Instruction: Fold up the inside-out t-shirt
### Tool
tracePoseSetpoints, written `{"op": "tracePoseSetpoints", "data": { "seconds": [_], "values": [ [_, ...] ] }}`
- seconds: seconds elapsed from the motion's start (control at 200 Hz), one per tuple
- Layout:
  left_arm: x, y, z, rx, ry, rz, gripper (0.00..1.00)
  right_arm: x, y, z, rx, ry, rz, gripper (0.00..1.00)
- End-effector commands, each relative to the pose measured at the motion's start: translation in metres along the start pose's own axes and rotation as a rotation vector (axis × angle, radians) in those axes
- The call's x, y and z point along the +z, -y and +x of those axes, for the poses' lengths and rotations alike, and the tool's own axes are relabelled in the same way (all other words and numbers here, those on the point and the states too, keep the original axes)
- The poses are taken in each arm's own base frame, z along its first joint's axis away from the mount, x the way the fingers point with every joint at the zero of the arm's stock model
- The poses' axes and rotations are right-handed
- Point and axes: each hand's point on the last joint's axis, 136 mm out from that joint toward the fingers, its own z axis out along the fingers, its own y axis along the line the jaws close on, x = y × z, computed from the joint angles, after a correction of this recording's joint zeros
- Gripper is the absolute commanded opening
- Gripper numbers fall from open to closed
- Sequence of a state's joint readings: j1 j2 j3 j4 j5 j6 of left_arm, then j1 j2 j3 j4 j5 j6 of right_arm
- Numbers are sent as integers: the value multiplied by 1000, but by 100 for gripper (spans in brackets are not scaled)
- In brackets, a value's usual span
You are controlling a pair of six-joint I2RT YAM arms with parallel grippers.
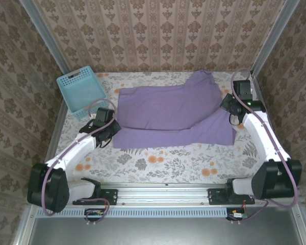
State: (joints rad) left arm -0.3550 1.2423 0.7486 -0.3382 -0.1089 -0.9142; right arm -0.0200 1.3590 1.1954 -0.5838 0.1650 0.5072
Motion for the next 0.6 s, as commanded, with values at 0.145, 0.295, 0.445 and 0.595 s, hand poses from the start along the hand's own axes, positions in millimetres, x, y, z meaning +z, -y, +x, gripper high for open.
{"op": "tracePoseSetpoints", "data": {
  "seconds": [0.145, 0.295, 0.445, 0.595],
  "values": [
    [28, 13, -36, 19, 50, 14, 0, 36, -38, -44, -29, 55, -58, 0],
    [49, 14, -40, 24, 20, 2, 0, 60, -55, -46, -64, 42, -70, 3],
    [67, 17, -47, 58, -23, 3, 31, 82, -57, -43, -90, -3, -29, 41],
    [53, 20, -51, 121, -48, -10, 50, 73, -41, -20, -81, -51, 5, 63]
  ]
}}
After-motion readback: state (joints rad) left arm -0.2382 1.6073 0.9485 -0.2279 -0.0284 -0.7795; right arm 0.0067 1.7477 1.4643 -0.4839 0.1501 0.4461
